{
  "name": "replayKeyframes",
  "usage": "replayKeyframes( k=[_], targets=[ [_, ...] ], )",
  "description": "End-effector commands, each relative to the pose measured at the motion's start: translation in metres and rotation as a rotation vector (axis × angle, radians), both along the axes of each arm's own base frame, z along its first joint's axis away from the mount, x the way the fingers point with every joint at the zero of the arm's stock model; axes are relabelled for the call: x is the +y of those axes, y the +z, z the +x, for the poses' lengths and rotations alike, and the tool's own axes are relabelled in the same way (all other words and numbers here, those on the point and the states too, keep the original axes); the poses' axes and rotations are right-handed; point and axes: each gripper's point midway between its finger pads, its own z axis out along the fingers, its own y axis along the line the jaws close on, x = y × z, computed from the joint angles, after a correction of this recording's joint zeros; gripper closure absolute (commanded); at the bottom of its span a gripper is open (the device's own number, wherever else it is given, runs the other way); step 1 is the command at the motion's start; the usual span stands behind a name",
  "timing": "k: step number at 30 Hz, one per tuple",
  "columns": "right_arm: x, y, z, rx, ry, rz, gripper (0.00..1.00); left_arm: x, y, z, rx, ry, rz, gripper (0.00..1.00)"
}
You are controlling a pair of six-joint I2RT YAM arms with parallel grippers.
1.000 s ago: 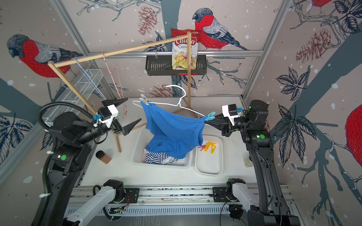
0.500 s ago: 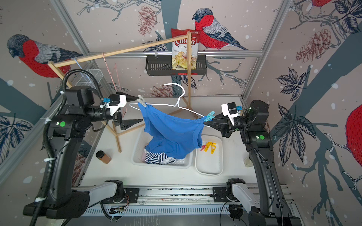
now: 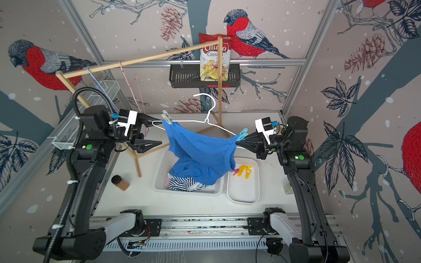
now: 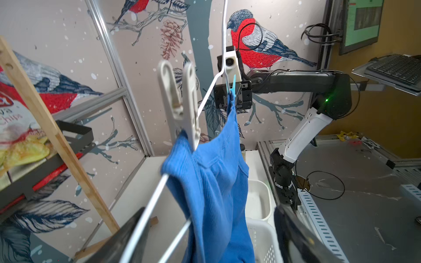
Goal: Remove the clothespins securing tank tops to the hanger
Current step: Pick up the hanger from the clothesline.
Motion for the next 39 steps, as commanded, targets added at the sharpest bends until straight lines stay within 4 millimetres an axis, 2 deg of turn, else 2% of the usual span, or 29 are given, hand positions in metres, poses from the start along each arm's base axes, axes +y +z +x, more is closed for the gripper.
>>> replayKeyframes(
  k=[1,9,15,19,20,21,22,24,27,28,29,33,35,37,39],
  targets=[
    [0.004,0.006,-0.012,-0.031,0.090,0.008,1.00,0.000,0.008,-0.004,0.004,-0.045,-0.010,0.18],
    [0.024,0.006,-0.018,-0.027,0.136,0.003,1.00,0.001,0.006,-0.003,0.003,-0.002,-0.004,0.18],
    [0.037,0.008,-0.025,-0.027,0.136,-0.012,1.00,0.001,-0.006,-0.003,0.047,0.011,0.001,0.29],
    [0.040,0.008,-0.029,-0.021,0.109,-0.023,0.99,0.001,-0.013,-0.007,0.055,0.033,0.007,0.46],
    [0.040,0.009,-0.029,-0.023,0.107,-0.023,0.96,0.001,-0.013,-0.011,0.053,0.028,0.005,0.57],
    [0.040,0.009,-0.030,-0.023,0.105,-0.023,0.92,0.001,-0.014,-0.015,0.049,0.024,0.004,0.67],
    [0.040,0.010,-0.030,-0.024,0.101,-0.023,0.85,0.001,-0.015,-0.019,0.046,0.021,0.003,0.72],
    [0.040,0.009,-0.028,-0.025,0.084,-0.026,0.78,0.001,-0.016,-0.027,0.024,0.037,0.006,0.83],
    [0.040,0.009,-0.023,-0.029,0.045,-0.030,0.28,0.001,-0.016,-0.037,-0.024,0.081,0.013,1.00],
    [0.040,0.010,-0.023,-0.032,0.036,-0.028,0.10,0.002,-0.016,-0.040,-0.036,0.094,0.014,1.00],
    [0.041,0.011,-0.023,-0.036,0.032,-0.026,0.01,0.002,-0.016,-0.041,-0.043,0.107,0.015,1.00],
    [0.038,0.017,-0.029,-0.084,-0.011,-0.010,0.00,0.002,-0.014,-0.042,-0.067,0.124,0.007,1.00],
    [0.036,0.027,-0.027,-0.092,-0.059,-0.001,0.00,0.002,-0.010,-0.039,-0.057,0.112,0.003,1.00],
    [0.032,0.047,-0.015,-0.070,-0.151,0.015,0.00,0.002,-0.001,-0.024,-0.005,0.113,0.001,1.00],
    [0.025,0.068,-0.003,-0.022,-0.170,0.032,0.00,0.002,0.009,-0.004,0.101,0.109,0.000,1.00]
  ],
)
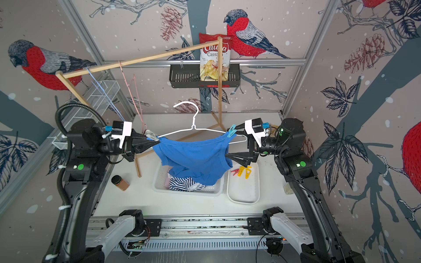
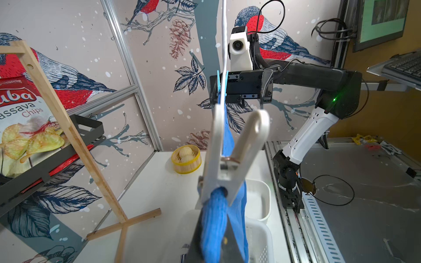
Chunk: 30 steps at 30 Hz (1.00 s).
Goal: Remove the clothespins securing tank tops to the hanger
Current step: Pick up the hanger from the clothesline.
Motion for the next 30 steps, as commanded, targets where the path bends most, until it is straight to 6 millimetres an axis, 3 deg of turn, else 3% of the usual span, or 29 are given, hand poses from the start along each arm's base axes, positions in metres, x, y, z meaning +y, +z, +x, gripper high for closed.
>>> replayKeyframes(
  k=[1,5,8,12,15,17,23,30],
  targets=[
    [-0.011,0.037,0.025,0.074,-0.081,0.057,0.00,0.000,0.016,0.020,0.097,-0.016,-0.003,1.00],
    [-0.033,0.062,0.055,0.125,-0.136,0.072,0.00,0.001,0.010,0.035,0.149,0.011,0.007,1.00],
    [-0.034,0.050,0.061,0.103,-0.133,0.072,0.00,0.002,-0.004,0.029,0.099,0.038,0.003,1.00],
    [-0.033,0.024,0.050,0.080,-0.068,0.042,0.00,0.002,-0.012,0.005,0.026,0.059,-0.002,1.00],
    [-0.033,0.029,0.038,0.105,-0.003,0.030,0.00,0.002,-0.001,-0.002,0.053,0.071,-0.010,1.00],
    [-0.033,0.026,0.022,0.093,0.068,0.009,0.00,0.002,-0.006,-0.009,0.070,0.067,0.013,1.00],
    [-0.036,0.025,0.002,0.018,0.100,0.006,0.00,0.002,-0.008,-0.015,0.083,0.071,-0.006,1.00],
    [-0.027,0.032,0.016,0.036,0.121,0.009,0.04,0.001,-0.003,-0.017,0.059,0.052,-0.004,1.00]
  ],
)
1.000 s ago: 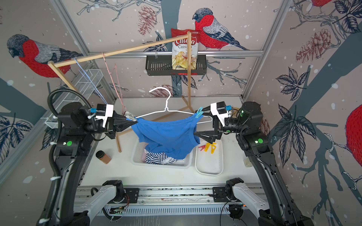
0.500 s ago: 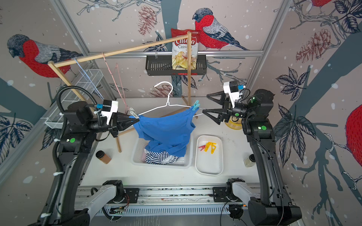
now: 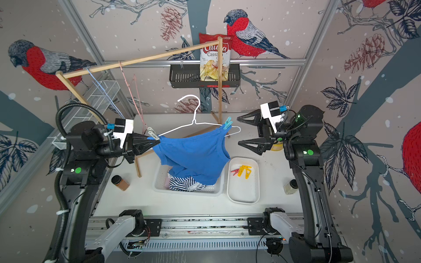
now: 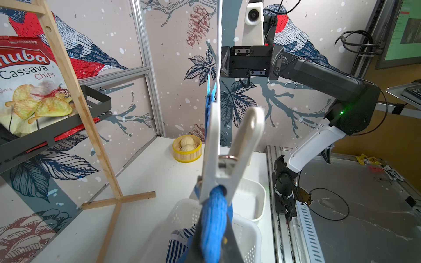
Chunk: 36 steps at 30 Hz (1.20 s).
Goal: Remove the clothespins securing tank tops to the hanger
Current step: Pick up the hanger from the clothesline, then remove the clothespin from the hanger.
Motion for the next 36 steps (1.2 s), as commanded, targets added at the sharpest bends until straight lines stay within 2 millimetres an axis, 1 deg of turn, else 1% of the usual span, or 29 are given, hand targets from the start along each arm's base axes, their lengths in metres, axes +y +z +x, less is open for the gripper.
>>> replayKeyframes(
  k=[1,3,8,13,15,17,20,21,22,24,25,27,28,29,33,36],
  targets=[
    [0.003,0.003,0.002,-0.007,0.035,-0.002,0.05,-0.001,0.008,-0.005,-0.046,-0.036,-0.003,1.00],
    [0.007,0.004,0.005,-0.005,0.056,-0.003,0.06,-0.001,0.009,-0.006,-0.049,-0.040,-0.003,1.00],
    [0.012,0.003,0.022,0.018,0.058,-0.003,0.06,-0.002,0.010,-0.011,-0.060,-0.049,-0.003,1.00],
    [0.020,-0.001,0.031,0.033,0.074,-0.003,0.07,-0.002,0.011,-0.014,-0.061,-0.068,-0.007,1.00],
    [0.022,-0.003,0.034,0.043,0.085,-0.005,0.10,-0.002,0.012,-0.014,-0.062,-0.068,-0.007,1.00],
    [0.025,-0.002,0.030,0.040,0.100,-0.005,0.15,-0.002,0.014,-0.014,-0.064,-0.068,-0.008,1.00],
    [0.029,-0.001,0.026,0.031,0.118,-0.004,0.30,-0.002,0.014,-0.014,-0.064,-0.068,-0.008,1.00],
    [0.030,0.000,0.024,0.028,0.125,-0.004,0.37,-0.002,0.014,-0.014,-0.065,-0.067,-0.007,1.00],
    [0.033,-0.005,0.030,0.048,0.132,-0.007,0.42,-0.002,0.014,-0.015,-0.065,-0.068,-0.007,1.00],
    [0.036,-0.006,0.031,0.052,0.142,-0.008,0.48,-0.002,0.014,-0.015,-0.065,-0.065,-0.007,1.00],
    [0.036,-0.006,0.031,0.053,0.141,-0.008,0.53,-0.002,0.014,-0.015,-0.065,-0.066,-0.007,1.00],
    [0.036,-0.006,0.030,0.049,0.138,-0.007,0.73,-0.002,0.014,-0.015,-0.067,-0.064,-0.007,1.00],
    [0.037,-0.006,0.031,0.050,0.135,-0.006,0.80,-0.002,0.014,-0.015,-0.067,-0.065,-0.007,1.00],
    [0.037,-0.006,0.030,0.046,0.133,-0.006,0.86,-0.002,0.014,-0.016,-0.069,-0.068,-0.008,1.00],
    [0.037,-0.005,0.030,0.026,0.110,-0.002,1.00,-0.002,0.014,-0.013,-0.063,-0.061,-0.008,1.00],
    [0.038,-0.005,0.031,0.017,0.104,-0.001,1.00,-0.002,0.012,-0.012,-0.057,-0.054,-0.007,1.00]
  ],
)
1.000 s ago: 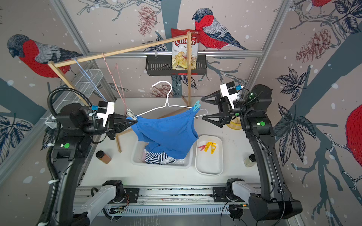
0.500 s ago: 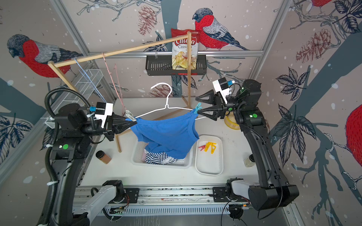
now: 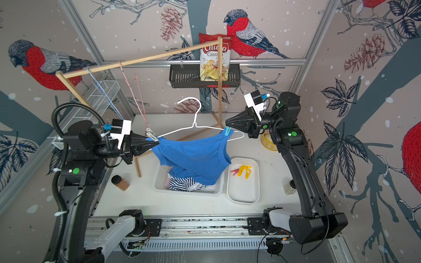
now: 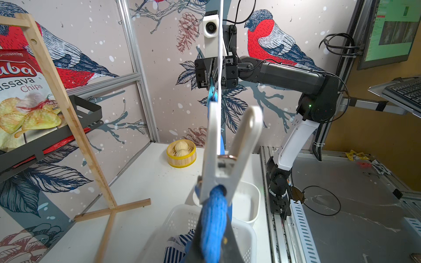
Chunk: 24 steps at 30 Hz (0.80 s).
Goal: Remove the clothespins securing tank tops to the hanger
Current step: Remove the clothespin from the hanger.
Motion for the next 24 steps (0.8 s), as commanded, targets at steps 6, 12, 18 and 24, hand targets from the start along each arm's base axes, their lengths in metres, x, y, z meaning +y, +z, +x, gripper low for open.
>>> replayKeyframes(
  k=[6,12,18,24],
  targets=[
    [-0.001,0.019,0.000,-0.095,-0.095,0.028,1.00,-0.001,0.000,0.002,-0.029,0.003,0.002,1.00],
    [-0.005,0.049,-0.003,-0.151,-0.166,0.068,1.00,-0.001,-0.007,0.005,-0.022,0.021,0.008,1.00],
    [-0.030,0.049,0.041,-0.046,-0.603,0.103,1.00,0.001,0.001,0.002,-0.060,0.054,0.009,1.00],
    [-0.078,-0.007,0.049,0.160,-0.974,0.141,1.00,0.001,0.002,0.004,-0.061,0.074,0.000,1.00]
  ],
)
